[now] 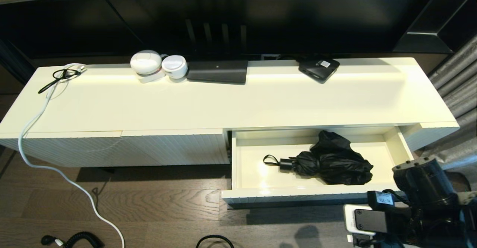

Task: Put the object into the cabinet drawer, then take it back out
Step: Close the drawer

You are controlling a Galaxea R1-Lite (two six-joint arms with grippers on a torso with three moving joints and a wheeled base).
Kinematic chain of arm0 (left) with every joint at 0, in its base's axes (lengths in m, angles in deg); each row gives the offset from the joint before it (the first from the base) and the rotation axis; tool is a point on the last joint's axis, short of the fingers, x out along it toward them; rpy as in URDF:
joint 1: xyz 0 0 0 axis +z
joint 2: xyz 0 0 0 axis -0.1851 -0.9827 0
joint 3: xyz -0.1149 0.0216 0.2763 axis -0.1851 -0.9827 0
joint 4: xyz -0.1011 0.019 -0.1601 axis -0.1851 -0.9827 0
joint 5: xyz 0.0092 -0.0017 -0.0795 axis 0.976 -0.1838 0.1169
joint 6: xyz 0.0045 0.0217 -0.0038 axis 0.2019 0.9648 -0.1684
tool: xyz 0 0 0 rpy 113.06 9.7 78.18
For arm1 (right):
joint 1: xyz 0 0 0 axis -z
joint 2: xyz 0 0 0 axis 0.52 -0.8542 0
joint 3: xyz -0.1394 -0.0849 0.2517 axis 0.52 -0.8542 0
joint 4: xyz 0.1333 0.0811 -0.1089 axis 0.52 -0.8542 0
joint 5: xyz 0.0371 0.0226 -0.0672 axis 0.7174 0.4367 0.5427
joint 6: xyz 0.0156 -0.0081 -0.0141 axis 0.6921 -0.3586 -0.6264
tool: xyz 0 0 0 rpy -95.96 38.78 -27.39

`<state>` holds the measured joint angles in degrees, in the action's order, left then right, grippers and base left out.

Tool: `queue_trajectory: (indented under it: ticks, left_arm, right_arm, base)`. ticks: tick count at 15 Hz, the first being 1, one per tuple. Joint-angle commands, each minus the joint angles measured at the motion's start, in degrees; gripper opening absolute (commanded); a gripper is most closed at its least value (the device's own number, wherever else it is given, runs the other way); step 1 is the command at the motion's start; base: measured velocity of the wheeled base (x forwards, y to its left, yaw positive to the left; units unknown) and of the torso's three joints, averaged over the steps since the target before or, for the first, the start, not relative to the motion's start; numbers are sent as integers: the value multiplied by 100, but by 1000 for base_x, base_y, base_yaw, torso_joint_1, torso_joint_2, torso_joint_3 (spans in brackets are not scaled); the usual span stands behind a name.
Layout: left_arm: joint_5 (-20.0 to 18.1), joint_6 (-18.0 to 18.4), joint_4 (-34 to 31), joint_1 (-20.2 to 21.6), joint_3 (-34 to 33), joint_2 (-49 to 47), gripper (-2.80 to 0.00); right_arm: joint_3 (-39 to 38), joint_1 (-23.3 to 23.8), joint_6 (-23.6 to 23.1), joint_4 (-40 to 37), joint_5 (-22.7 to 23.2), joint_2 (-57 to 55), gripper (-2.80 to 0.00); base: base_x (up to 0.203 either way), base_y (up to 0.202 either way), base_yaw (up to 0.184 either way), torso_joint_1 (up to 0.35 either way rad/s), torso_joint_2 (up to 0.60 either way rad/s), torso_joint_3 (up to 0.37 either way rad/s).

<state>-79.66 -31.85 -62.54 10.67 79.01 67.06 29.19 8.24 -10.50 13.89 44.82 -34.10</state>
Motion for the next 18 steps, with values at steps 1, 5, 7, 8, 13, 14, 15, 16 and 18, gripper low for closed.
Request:
queue_trajectory:
  ticks: [1,5,7,8,13,14,15,16,18]
  left_arm:
    - [4,-5,2,0,-9,0,-280]
    - [4,-5,2,0,-9,0,-280]
    - [4,-5,2,0,-9,1,-280]
    - [4,-5,2,0,-9,0,-280]
    - [4,-5,2,-9,-9,0,-280]
    - [4,-5,2,-1,-9,0,-280]
    - [4,-5,2,0,-9,0,-280]
    - [4,-5,2,0,-9,0,-280]
    - [4,-5,2,0,-9,0,-280]
  right_arm:
    - [-115,-14,-26,537,-49,-773,-280]
    - [-133,-11,21,1201,-602,-1047,-280]
    - [-131,-11,29,1291,-825,-987,-280]
    - [-127,-11,25,1327,-840,-967,-280]
    - [-314,-12,38,1804,-849,-1018,-280]
    - [-316,-11,43,1828,-849,-1026,-280]
    - [-316,-11,47,1870,-849,-1046,-280]
    - [-316,-11,47,1914,-849,-1064,-280]
    - [-355,-11,47,2251,-849,-1207,-280]
  base:
    - [0,0,0,0,0,0]
    - [0,0,0,0,0,0]
    - [0,0,0,0,0,0]
    - [0,0,0,0,0,0]
    - [0,0,0,0,0,0]
    - [0,0,0,0,0,0]
    - [0,0,0,0,0,0]
    - [0,0,0,0,0,0]
    - [0,0,0,0,0,0]
